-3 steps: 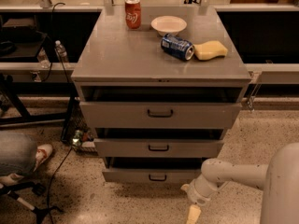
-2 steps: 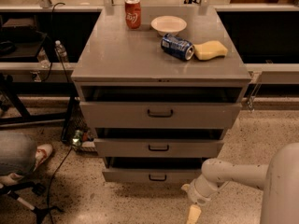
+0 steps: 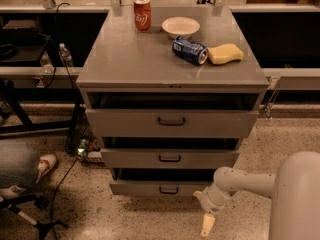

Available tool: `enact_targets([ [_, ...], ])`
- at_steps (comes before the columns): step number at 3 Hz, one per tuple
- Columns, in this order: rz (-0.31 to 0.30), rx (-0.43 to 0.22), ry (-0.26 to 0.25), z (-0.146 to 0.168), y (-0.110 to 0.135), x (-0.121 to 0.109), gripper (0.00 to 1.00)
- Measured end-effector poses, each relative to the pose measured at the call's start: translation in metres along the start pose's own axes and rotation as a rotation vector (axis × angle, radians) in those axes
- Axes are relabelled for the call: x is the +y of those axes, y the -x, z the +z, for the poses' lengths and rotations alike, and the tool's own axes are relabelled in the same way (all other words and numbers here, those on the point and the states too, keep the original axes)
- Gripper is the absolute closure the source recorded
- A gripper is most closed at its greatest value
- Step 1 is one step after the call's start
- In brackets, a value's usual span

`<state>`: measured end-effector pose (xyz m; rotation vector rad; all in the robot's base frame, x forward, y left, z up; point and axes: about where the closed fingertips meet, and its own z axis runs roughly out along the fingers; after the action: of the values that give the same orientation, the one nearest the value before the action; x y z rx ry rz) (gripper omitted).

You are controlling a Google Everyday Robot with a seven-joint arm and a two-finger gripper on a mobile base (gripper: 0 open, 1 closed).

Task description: Open bottom drawer

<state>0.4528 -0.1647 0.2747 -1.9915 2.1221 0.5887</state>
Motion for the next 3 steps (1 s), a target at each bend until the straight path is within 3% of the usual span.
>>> enact_targets([
  [1, -0.115, 0.023, -0.080, 0.008, -0.008, -0.039, 0.00],
  [3, -0.226, 0.036, -0.198, 0.014, -0.017, -0.081, 0.00],
])
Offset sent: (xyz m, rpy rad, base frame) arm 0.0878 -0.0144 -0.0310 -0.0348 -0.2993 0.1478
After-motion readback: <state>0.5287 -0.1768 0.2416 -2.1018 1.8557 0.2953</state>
